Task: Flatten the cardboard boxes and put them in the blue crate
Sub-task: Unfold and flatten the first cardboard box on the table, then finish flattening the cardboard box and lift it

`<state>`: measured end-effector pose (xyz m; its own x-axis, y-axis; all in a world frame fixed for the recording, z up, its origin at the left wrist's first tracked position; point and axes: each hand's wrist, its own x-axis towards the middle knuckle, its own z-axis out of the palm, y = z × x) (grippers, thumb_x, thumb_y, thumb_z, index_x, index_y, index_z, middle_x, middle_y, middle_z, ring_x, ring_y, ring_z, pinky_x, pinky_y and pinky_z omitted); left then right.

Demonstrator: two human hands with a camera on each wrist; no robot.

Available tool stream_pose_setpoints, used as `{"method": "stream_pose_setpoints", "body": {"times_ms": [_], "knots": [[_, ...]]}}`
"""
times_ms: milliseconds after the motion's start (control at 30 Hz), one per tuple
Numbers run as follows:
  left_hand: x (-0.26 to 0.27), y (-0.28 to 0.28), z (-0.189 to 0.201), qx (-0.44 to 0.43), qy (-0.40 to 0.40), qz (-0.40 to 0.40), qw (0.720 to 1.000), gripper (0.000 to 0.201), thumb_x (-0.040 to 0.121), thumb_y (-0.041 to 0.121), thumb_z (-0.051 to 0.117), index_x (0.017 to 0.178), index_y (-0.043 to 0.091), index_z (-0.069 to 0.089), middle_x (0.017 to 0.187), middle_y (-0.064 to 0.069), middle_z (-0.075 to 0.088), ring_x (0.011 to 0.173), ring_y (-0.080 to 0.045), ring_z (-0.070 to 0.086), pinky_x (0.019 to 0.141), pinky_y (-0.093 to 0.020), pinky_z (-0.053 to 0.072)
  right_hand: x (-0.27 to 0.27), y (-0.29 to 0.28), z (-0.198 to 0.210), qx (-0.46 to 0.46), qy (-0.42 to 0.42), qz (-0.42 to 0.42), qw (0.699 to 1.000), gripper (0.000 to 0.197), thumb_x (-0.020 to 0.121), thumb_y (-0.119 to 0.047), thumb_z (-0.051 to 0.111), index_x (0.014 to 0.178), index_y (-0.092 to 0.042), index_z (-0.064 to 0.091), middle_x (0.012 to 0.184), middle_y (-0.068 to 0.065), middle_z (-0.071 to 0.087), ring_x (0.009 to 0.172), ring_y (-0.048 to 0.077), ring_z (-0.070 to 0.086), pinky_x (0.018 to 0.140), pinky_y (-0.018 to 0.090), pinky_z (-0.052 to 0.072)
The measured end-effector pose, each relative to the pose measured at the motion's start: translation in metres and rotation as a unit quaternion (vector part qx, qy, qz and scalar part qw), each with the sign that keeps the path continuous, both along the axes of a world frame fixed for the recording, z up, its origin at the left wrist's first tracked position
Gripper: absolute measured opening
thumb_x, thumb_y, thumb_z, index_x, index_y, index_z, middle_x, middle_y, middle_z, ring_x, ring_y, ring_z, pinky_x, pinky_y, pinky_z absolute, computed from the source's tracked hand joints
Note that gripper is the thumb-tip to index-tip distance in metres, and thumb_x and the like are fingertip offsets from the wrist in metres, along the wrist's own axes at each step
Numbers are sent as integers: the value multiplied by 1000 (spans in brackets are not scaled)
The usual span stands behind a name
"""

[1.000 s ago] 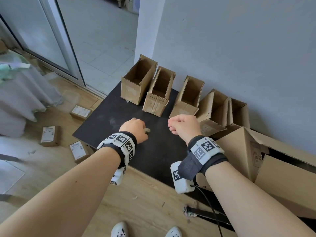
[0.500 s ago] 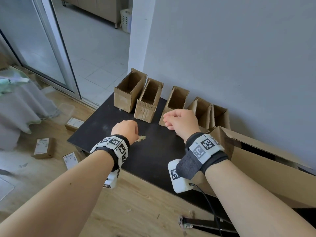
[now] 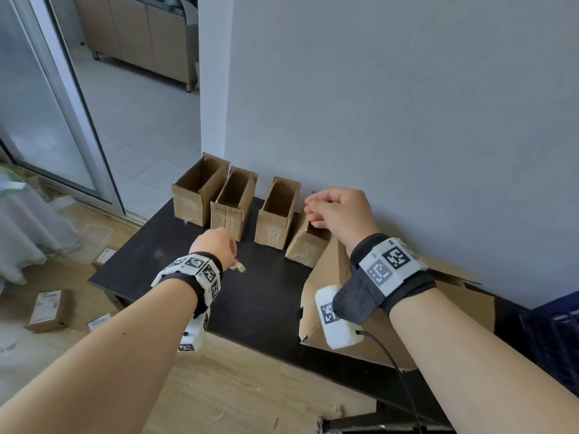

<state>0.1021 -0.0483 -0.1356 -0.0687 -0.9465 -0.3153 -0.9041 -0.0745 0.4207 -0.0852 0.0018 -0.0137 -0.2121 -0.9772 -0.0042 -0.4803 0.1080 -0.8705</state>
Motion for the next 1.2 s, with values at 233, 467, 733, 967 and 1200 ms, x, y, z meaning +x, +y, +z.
{"method": "stream_pose_setpoints", "body": {"times_ms": [233, 467, 733, 967, 1200], "knots": [[-18, 15, -48, 67, -38, -18, 997, 18, 88, 16, 60, 102, 19, 69, 108, -8, 66, 98, -26, 63, 87, -34, 52, 4, -2, -13, 11, 41, 16, 999, 24, 89, -11, 58, 71, -26, 66, 80, 2, 72, 79, 15, 68, 80, 32, 58], [-21, 15, -56, 111, -96, -36, 989, 28, 92, 18, 51, 116, 25, 64, 127, -8, 53, 115, -28, 53, 100, -36, 43, 4, -9, -17, 16, 37, 29, 999, 20, 90, -10, 57, 77, -21, 68, 80, 1, 71, 72, 9, 65, 74, 22, 58], [-25, 10, -22, -42, 51, 26, 997, 11, 86, 13, 61, 95, 20, 61, 115, -6, 50, 87, -20, 53, 77, -28, 45, -1, -7, -12, 11, 14, 39, 999, 13, 90, -10, 58, 86, -15, 70, 80, 2, 69, 66, 6, 61, 65, 17, 55], [-79, 20, 83, -143, 320, -13, 936, 13, 89, 24, 62, 100, 18, 64, 92, 8, 61, 94, -10, 58, 78, -21, 45, -53, 11, 13, -22, 16, 3, 1000, 16, 86, -11, 64, 77, -23, 70, 83, 1, 72, 82, 15, 70, 78, 28, 58], [-136, 45, 123, 49, 194, -223, 954, 80, 74, 50, 73, 141, 28, 37, 141, 2, 41, 123, -16, 45, 91, -26, 40, -135, 48, 29, 98, 163, 70, 979, 29, 76, -32, 77, 104, -26, 69, 105, -8, 67, 101, 8, 60, 87, 21, 43]]}}
